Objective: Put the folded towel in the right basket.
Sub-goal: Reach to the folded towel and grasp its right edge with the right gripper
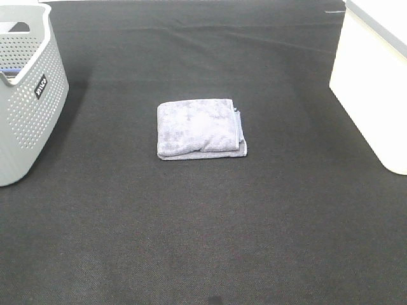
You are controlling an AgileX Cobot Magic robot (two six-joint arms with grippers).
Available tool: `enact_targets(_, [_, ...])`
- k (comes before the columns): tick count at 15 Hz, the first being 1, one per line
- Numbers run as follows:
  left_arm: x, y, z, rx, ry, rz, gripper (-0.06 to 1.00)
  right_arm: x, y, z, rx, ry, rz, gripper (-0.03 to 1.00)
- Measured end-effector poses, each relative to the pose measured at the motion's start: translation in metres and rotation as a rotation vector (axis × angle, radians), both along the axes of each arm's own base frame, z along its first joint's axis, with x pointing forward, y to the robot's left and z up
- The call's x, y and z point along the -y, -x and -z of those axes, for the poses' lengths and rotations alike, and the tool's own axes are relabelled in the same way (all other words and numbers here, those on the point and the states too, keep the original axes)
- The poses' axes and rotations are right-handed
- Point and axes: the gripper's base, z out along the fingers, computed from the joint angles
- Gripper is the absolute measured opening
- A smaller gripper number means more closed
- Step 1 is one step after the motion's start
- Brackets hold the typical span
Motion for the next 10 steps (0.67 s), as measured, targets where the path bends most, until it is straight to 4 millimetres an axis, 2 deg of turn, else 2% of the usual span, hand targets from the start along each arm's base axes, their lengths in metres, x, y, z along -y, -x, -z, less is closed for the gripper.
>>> enact_targets(10, [0.0, 0.0, 0.0, 0.0, 0.0, 0.0, 0.97, 0.0, 0.0, 0.0, 0.0, 0.0, 0.0, 0.74])
